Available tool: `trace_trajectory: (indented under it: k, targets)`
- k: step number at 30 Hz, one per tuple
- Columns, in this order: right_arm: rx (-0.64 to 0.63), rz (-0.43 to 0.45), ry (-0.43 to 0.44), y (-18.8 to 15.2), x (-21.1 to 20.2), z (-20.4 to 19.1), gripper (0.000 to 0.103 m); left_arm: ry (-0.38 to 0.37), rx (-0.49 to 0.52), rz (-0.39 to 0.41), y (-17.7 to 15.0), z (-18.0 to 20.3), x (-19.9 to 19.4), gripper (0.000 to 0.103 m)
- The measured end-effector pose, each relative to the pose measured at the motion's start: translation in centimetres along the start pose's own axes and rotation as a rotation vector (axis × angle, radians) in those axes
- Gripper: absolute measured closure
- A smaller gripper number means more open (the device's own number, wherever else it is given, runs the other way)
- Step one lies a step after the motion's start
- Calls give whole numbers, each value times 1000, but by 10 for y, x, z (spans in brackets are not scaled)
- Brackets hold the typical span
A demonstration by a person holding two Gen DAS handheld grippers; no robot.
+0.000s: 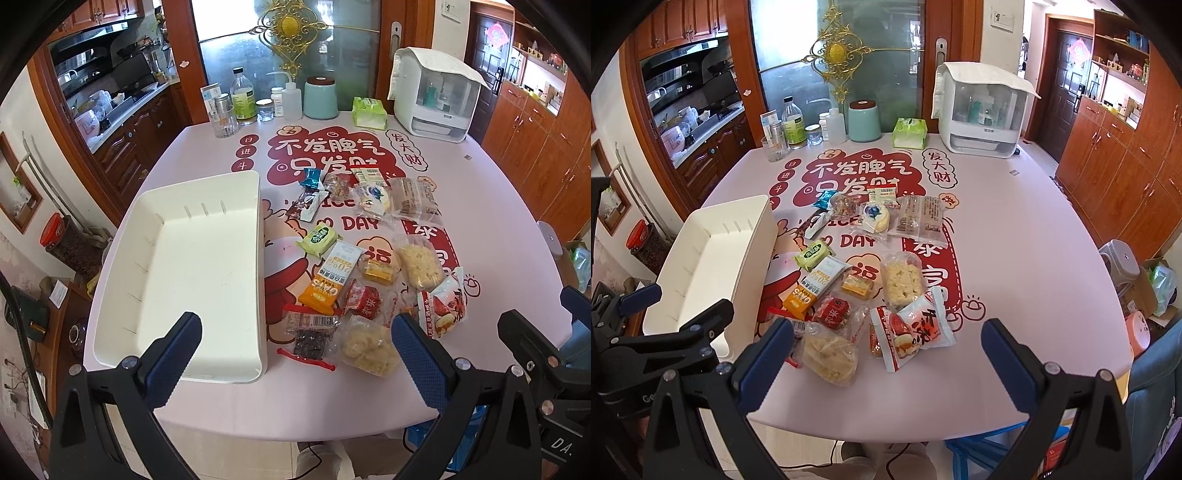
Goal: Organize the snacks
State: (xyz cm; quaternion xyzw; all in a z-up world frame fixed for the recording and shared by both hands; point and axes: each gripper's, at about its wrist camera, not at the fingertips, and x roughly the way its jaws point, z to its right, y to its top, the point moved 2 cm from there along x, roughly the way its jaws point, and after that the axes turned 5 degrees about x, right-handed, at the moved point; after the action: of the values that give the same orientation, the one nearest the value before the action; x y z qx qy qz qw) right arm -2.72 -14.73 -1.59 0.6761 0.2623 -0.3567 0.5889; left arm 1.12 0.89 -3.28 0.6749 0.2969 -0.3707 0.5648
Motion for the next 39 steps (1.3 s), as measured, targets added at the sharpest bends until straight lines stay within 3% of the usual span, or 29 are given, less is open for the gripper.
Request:
trace_trajectory:
  k: [39]
  targets:
    - [6, 16, 6, -5, 3, -32, 1, 4, 17, 7, -4, -34, 0, 1]
